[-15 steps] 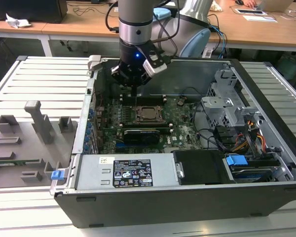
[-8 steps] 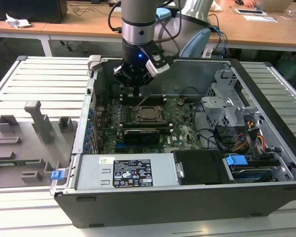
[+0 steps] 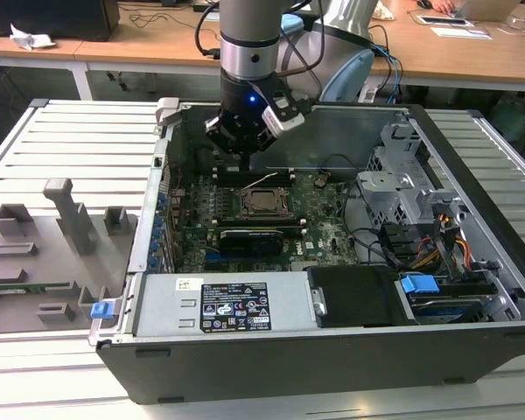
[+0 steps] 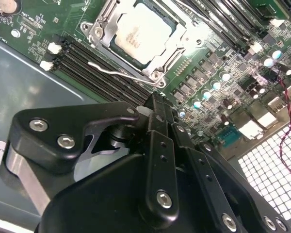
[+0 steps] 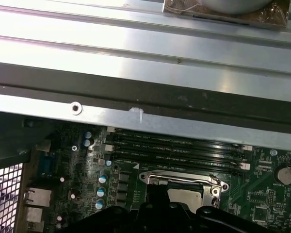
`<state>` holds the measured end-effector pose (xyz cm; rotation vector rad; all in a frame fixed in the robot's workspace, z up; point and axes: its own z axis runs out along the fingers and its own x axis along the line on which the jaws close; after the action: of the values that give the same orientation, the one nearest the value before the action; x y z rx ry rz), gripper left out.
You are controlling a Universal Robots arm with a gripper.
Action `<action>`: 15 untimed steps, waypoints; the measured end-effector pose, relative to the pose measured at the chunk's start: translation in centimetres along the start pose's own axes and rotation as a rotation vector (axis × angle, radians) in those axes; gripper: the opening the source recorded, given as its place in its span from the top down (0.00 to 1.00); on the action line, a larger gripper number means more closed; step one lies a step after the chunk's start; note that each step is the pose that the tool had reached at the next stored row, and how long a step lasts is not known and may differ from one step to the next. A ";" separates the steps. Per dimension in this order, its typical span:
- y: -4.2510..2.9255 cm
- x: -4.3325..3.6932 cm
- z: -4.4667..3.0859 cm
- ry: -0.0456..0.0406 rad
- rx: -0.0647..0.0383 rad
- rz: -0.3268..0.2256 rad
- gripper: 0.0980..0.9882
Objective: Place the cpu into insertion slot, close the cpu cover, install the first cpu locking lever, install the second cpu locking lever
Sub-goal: 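Install the first cpu locking lever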
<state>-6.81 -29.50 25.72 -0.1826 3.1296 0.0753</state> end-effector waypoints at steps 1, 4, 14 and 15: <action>0.00 0.00 0.01 -0.0008 -0.005 0.007 0.99; -0.01 -0.02 0.14 -0.0036 -0.021 0.026 0.99; -0.14 -0.42 0.98 -0.0093 -0.058 0.056 0.99; -0.16 -0.58 1.06 -0.0108 -0.073 0.056 0.99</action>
<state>-6.21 -29.54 24.66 -0.0946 3.1234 0.1903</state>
